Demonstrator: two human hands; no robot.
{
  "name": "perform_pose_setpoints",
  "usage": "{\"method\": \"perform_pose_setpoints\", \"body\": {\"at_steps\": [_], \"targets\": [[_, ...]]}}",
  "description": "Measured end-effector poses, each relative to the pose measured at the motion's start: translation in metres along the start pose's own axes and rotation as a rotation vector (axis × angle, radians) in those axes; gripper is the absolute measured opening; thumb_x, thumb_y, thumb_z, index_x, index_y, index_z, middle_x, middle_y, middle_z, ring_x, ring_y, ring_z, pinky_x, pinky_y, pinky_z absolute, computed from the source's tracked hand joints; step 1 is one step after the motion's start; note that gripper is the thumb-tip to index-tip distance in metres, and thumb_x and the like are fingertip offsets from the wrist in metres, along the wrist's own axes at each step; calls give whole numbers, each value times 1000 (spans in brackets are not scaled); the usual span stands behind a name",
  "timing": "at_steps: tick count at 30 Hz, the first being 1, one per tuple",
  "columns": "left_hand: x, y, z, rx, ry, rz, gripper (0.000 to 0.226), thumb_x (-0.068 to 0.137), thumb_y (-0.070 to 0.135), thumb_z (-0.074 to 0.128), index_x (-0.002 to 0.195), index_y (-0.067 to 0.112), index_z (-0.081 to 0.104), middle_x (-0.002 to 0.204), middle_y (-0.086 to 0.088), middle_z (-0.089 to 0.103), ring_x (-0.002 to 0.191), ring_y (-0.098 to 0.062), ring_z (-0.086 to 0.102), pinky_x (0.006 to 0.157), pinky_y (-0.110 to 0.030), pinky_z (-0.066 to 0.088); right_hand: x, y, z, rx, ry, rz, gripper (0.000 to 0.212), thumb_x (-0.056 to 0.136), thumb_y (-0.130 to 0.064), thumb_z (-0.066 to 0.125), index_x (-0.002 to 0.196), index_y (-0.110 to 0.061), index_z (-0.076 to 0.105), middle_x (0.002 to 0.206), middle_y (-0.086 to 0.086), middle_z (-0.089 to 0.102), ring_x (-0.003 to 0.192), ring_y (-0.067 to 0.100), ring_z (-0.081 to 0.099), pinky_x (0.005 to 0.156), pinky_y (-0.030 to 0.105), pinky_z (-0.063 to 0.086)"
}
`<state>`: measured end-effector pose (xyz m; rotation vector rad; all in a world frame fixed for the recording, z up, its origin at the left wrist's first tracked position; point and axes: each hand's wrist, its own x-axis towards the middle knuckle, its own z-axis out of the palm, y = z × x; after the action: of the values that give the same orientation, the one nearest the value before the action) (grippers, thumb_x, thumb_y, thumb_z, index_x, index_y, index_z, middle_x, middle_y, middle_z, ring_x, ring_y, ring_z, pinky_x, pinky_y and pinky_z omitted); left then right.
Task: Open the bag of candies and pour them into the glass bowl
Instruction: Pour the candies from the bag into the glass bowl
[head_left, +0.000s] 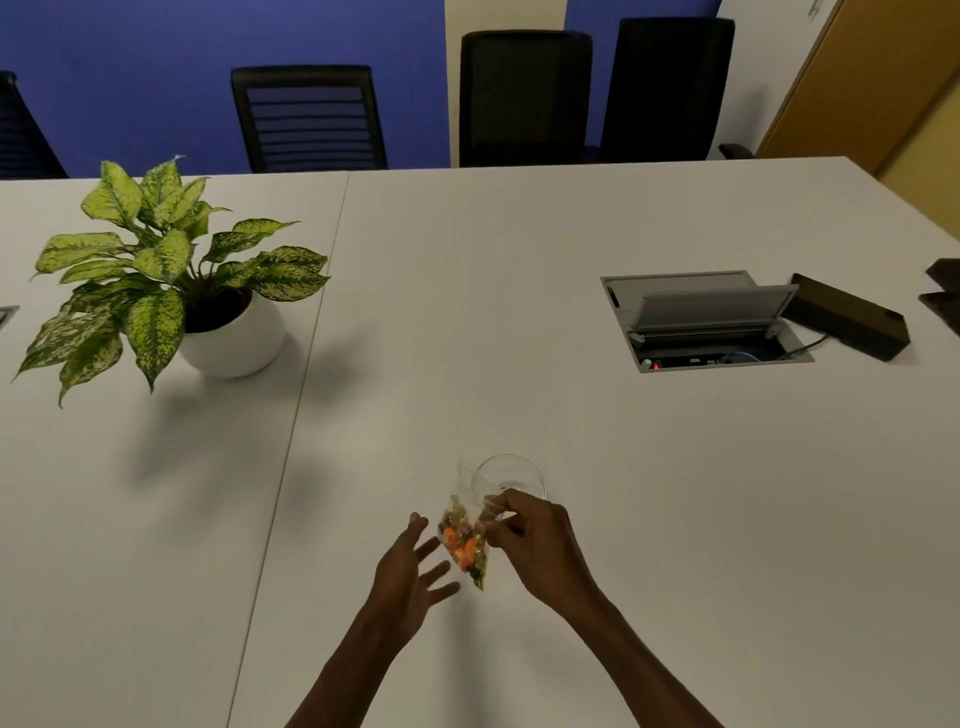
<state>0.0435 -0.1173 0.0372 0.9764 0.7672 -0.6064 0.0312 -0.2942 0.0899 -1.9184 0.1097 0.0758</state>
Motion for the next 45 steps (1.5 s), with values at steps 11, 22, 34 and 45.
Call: {"method": "perform_pose_setpoints", "body": {"at_steps": [11, 22, 34, 45], "targets": [[6, -18, 26, -197, -99, -50, 19, 88, 7, 65, 103, -2, 74, 116, -24, 70, 90, -37, 74, 64, -42, 62, 20, 34, -24, 121, -34, 270, 16, 97, -19, 56, 103, -4, 59, 104, 15, 67, 84, 18, 72, 66, 27, 61], [8, -30, 63, -321, 34, -121, 18, 94, -2, 56, 107, -12, 62, 122, -30, 63, 100, -38, 67, 61, -41, 64, 62, 49, -31, 142, -56, 497, 23, 99, -21, 50, 117, -7, 52, 109, 22, 63, 85, 33, 71, 61, 37, 61], [7, -24, 77, -430, 102, -145, 18, 88, -6, 63, 104, -14, 64, 108, -30, 68, 92, -34, 70, 65, -38, 62, 96, 55, -35, 39, -167, 592, 22, 99, -23, 51, 114, -7, 53, 95, 20, 64, 64, 29, 71, 52, 34, 60], [5, -8, 84, -421, 151, -63, 12, 84, -7, 68, 94, -13, 67, 93, -28, 72, 77, -30, 75, 64, -37, 63, 101, 55, -37, 30, -133, 631, 25, 97, -21, 54, 109, 1, 58, 81, 17, 68, 55, 25, 68, 49, 29, 57]]}}
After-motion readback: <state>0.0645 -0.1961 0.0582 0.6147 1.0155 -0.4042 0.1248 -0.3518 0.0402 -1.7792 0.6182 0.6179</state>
